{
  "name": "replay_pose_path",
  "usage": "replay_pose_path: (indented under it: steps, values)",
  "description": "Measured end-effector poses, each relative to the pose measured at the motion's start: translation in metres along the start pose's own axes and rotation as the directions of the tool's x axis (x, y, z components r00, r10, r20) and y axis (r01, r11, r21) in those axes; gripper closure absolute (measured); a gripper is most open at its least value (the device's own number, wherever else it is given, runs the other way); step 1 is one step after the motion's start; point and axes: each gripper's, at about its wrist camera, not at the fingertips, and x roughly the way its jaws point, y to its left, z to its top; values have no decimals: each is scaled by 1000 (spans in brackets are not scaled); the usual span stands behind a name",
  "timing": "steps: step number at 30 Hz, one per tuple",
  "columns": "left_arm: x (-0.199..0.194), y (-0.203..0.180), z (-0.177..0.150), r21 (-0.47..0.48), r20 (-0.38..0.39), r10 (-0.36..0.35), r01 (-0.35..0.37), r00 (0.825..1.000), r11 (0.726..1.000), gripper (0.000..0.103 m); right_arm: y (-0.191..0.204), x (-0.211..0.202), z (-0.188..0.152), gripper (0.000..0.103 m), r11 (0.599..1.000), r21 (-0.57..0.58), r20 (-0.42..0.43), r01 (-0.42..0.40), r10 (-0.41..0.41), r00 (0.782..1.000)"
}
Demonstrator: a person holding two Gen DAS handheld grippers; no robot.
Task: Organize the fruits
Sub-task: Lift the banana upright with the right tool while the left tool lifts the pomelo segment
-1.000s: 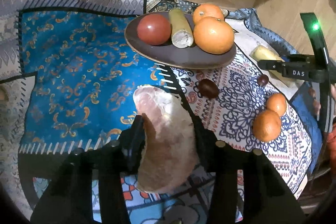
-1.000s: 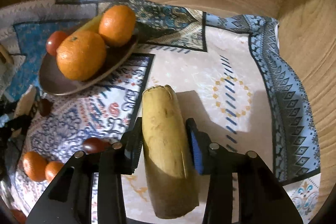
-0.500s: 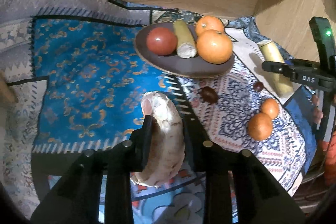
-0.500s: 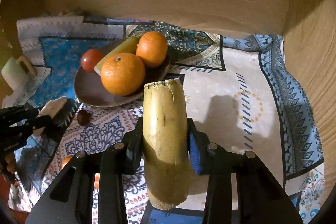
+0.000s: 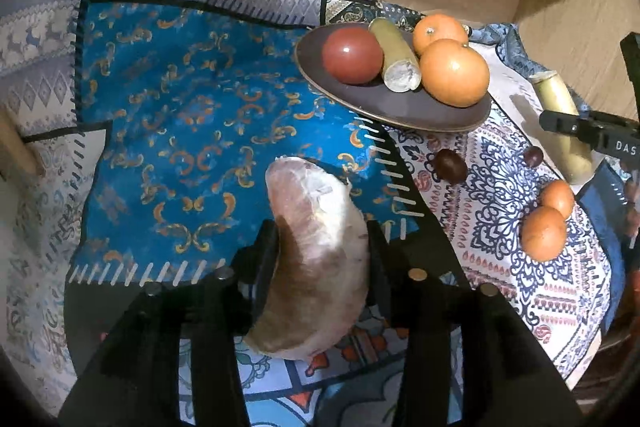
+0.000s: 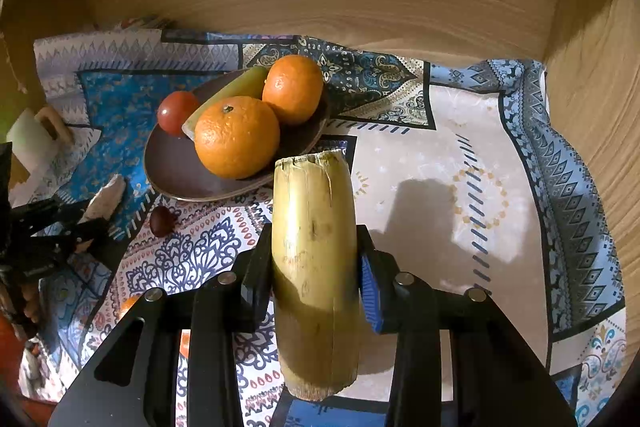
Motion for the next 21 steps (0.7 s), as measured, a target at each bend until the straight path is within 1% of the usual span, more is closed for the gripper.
replay_pose_path:
  steps: [5, 10, 15, 21]
  values:
    - [8, 8, 8, -18, -13, -43, 43, 999, 999, 59, 1, 1, 0, 69, 1000, -3, 2, 6, -6, 1000]
    - [9, 2, 8, 10, 6, -21, 21, 1000, 1000, 60, 2, -2, -2, 69, 1000, -4, 10, -1, 1, 1000]
    - [1, 6, 7, -28, 27, -58, 59, 998, 998, 62, 3, -2, 0, 69, 1000, 1, 9, -10, 10, 1000]
    - [-16, -8, 10, 22, 78, -44, 43, 996, 999, 62, 6, -8, 7, 69, 1000, -2, 33, -16, 16, 999]
